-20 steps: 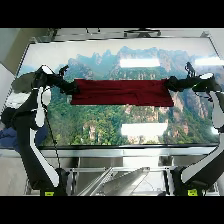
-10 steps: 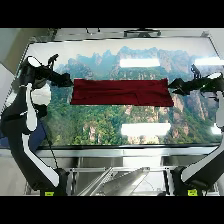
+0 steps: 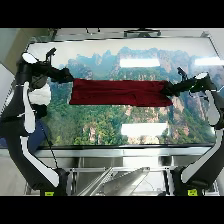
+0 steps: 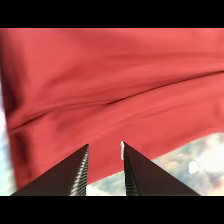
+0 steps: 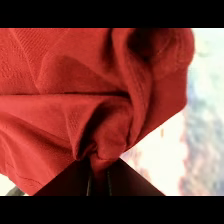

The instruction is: Fold the shirts.

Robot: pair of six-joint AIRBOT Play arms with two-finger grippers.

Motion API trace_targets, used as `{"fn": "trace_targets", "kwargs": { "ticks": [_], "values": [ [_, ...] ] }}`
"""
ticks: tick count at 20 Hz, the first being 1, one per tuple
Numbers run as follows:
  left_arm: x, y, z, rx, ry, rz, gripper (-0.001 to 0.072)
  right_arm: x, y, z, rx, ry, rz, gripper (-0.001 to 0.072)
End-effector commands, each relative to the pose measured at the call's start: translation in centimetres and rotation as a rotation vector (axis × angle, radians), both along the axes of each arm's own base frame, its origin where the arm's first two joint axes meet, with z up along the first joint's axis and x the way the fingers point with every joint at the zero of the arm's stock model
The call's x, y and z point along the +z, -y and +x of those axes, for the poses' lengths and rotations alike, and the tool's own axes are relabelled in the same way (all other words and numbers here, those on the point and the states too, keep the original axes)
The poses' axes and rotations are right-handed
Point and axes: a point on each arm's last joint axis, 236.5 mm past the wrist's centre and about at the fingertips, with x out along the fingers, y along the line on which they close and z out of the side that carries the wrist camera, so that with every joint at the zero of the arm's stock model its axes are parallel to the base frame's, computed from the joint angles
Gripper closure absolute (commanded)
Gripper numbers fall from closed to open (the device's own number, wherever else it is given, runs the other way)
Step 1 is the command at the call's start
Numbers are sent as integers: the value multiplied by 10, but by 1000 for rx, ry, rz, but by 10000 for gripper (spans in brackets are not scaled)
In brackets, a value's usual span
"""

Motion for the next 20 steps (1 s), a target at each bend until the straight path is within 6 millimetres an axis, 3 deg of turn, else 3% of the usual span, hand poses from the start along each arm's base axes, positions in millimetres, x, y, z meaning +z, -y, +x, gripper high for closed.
{"fn": "trace_targets", "kwargs": {
  "ticks": [1,2,5,8,10,11,14,17,19,20],
  "values": [
    [-9,60,-3,-86,0,-54,674,13,-7,2,22,21,13,681],
    [-22,85,-7,-123,-17,-60,705,23,-8,1,37,28,18,681],
    [-62,164,-12,-199,-2,-57,706,71,-12,-2,85,59,31,681],
    [-87,251,-24,-243,52,-93,705,153,-32,-6,151,174,111,681],
    [-94,302,-34,-242,82,-156,705,208,-50,-12,188,263,198,681],
    [-97,319,-37,-240,95,-173,705,226,-55,-17,200,282,223,681],
    [-103,355,-47,-231,121,-211,705,252,-65,-36,244,292,243,681],
    [-113,367,-55,-214,73,-259,705,259,-73,-45,268,284,246,681],
    [-98,371,-53,-201,61,-314,705,257,-79,-45,279,282,240,681],
    [-77,370,-52,-221,71,-346,705,256,-83,-43,281,284,233,681]
  ]
}}
